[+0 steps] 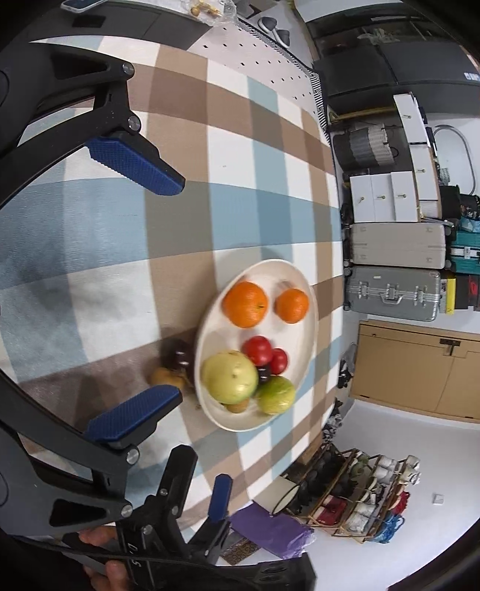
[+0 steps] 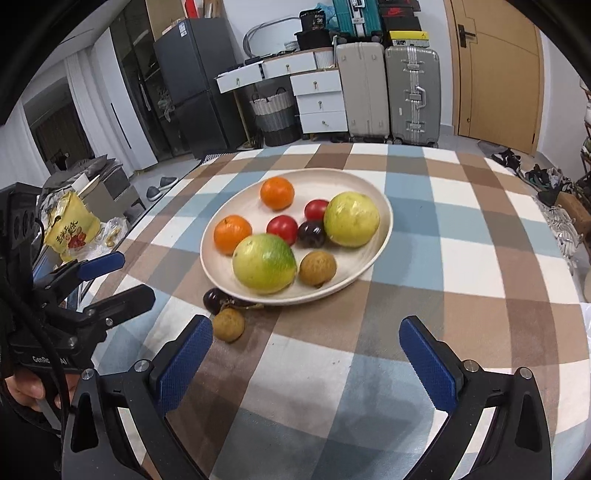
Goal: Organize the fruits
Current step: 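Move both tools toward the last plum and brown longan beside the plate, then grasp the brown longan with the right tool while the left tool grasps the dark plum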
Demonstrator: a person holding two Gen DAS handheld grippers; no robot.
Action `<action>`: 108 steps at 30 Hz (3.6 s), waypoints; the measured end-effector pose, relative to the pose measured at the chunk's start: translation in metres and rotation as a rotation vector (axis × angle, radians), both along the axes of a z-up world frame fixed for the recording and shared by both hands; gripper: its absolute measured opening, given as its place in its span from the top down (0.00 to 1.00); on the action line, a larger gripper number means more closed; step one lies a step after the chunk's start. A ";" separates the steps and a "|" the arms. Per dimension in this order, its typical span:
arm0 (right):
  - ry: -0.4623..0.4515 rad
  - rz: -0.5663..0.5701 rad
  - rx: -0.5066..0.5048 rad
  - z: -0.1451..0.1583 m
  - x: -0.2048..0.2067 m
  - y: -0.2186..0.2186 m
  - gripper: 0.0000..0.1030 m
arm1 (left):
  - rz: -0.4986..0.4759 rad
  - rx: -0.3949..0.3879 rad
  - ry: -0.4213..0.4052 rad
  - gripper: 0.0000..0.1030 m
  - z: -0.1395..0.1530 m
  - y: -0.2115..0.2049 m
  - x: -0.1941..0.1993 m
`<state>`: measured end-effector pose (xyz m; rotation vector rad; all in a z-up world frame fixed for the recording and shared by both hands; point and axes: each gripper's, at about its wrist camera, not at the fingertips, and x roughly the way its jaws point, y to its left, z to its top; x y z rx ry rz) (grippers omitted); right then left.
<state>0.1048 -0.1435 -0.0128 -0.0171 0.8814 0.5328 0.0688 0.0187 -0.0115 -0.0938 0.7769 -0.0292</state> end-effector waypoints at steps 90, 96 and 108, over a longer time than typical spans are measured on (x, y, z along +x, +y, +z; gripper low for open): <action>-0.045 0.023 0.002 -0.003 -0.019 -0.016 0.75 | -0.116 -0.036 0.115 0.53 -0.046 -0.049 0.052; -0.048 0.006 0.006 -0.002 -0.020 -0.021 0.75 | -0.142 -0.076 0.115 0.77 -0.045 -0.048 0.051; -0.065 0.006 0.019 0.002 -0.023 -0.022 0.75 | -0.120 -0.090 0.067 0.77 -0.025 -0.038 0.032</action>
